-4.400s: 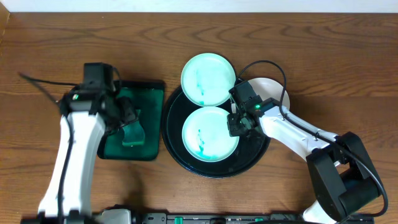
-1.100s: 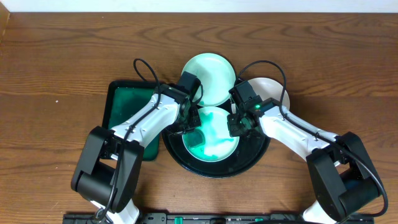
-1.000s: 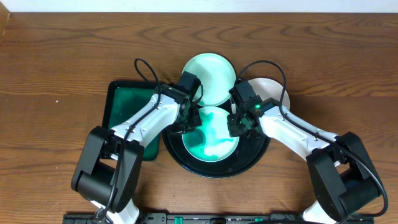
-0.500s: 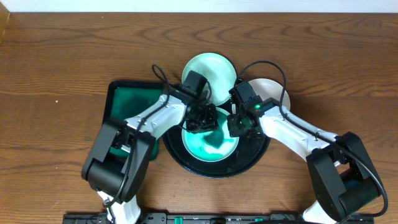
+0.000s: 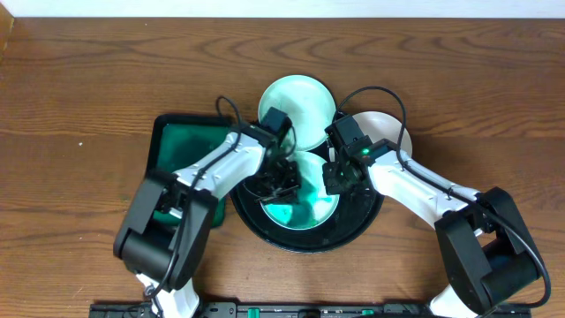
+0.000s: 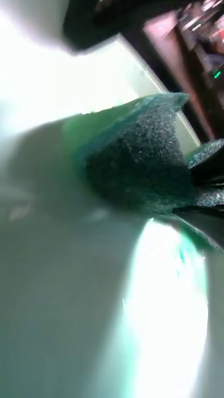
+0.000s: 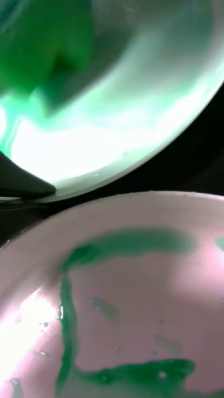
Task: Clean dirty plates on tray and stack at the side
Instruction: 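Scrub the lower light green plate with the sponge in the left gripper, then return the sponge to the water tray with the left gripper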
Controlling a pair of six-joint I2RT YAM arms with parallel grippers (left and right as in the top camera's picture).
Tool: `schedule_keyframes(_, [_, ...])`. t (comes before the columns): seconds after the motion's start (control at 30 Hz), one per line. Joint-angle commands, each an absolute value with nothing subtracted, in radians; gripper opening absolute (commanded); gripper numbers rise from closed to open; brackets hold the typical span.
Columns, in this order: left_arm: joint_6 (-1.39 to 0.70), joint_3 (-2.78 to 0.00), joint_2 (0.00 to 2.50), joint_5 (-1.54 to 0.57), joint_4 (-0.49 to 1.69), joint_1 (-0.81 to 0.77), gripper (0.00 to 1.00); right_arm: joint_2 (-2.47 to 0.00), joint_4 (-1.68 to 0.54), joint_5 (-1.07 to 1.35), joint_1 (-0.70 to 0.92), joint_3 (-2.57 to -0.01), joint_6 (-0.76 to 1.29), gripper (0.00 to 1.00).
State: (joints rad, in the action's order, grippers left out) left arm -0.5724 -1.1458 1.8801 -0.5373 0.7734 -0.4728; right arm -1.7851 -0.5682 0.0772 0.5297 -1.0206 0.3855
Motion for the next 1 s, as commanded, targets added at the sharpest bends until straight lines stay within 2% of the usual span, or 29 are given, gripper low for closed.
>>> schedule_keyframes(0.0, [-0.577, -1.113, 1.878, -0.175, 0.826, -0.406, 0.07, -1.797, -0.579, 0.027, 0.512, -1.019, 0.377, 0.01])
schedule_keyframes(0.17, [-0.576, -1.126, 1.834, 0.006, 0.835, -0.360, 0.07, -1.797, -0.579, 0.027, 0.512, -1.019, 0.377, 0.01])
schedule_keyframes(0.27, [-0.549, -1.131, 1.829, 0.007, 0.788, -0.358, 0.08, -1.797, -0.579, 0.027, 0.512, -1.019, 0.377, 0.01])
schedule_keyframes(0.4, [-0.516, -1.130, 1.842, -0.094, 0.722, -0.385, 0.07, -1.797, -0.579, 0.027, 0.512, -1.019, 0.377, 0.01])
schedule_keyframes(0.67, [-0.498, -1.130, 1.903, -0.509, 0.532, -0.515, 0.07, -1.797, -0.579, 0.027, 0.512, -1.019, 0.377, 0.01])
schedule_keyframes(0.83, [-0.521, -1.130, 1.923, -0.551, 0.522, -0.542, 0.07, -1.797, -0.587, 0.027, 0.512, -1.019, 0.377, 0.01])
schedule_keyframes(0.97, [-0.516, -1.130, 1.922, -0.665, 0.522, -0.542, 0.07, -1.797, -0.594, 0.027, 0.512, -1.019, 0.377, 0.01])
